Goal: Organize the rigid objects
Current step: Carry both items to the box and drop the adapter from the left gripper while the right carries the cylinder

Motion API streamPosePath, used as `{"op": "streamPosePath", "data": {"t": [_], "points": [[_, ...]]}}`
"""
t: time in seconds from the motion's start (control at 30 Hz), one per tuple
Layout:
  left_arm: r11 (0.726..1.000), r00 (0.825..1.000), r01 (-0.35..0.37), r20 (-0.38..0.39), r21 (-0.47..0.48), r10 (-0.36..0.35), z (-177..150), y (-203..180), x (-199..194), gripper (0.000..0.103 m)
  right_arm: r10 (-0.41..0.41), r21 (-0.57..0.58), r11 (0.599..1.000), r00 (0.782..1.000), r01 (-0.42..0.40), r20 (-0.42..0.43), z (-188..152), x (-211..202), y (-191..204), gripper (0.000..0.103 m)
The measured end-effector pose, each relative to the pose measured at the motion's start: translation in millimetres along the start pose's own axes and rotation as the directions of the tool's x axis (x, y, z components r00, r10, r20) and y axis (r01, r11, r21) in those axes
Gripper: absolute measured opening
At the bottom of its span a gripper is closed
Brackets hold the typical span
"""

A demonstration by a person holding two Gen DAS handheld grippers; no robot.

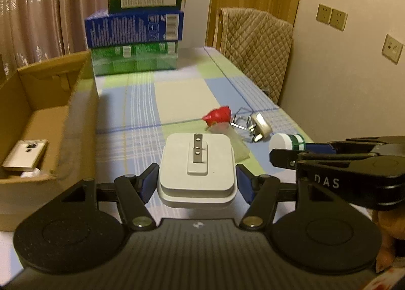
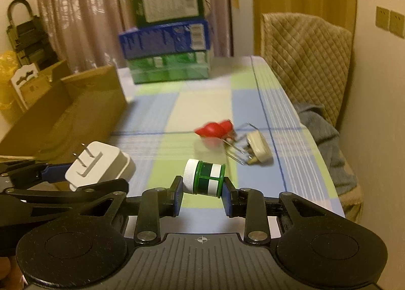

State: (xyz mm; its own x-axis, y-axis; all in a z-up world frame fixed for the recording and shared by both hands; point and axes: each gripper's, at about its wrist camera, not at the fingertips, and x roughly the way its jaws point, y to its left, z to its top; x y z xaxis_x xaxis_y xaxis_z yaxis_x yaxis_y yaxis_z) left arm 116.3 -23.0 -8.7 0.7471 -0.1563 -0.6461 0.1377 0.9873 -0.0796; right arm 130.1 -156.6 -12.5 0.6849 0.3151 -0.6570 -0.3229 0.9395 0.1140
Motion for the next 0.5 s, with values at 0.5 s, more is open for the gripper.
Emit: {"op": "streamPosePath", "data": {"t": [0.5], "points": [[0.991, 0.985, -0.134, 0.103, -0.020, 0.135, 31.1, 83.2, -85.3, 0.060, 0.160, -0.110, 0.982, 0.985, -0.152, 0.061, 41.2, -21.8, 92.3, 0.028]]}}
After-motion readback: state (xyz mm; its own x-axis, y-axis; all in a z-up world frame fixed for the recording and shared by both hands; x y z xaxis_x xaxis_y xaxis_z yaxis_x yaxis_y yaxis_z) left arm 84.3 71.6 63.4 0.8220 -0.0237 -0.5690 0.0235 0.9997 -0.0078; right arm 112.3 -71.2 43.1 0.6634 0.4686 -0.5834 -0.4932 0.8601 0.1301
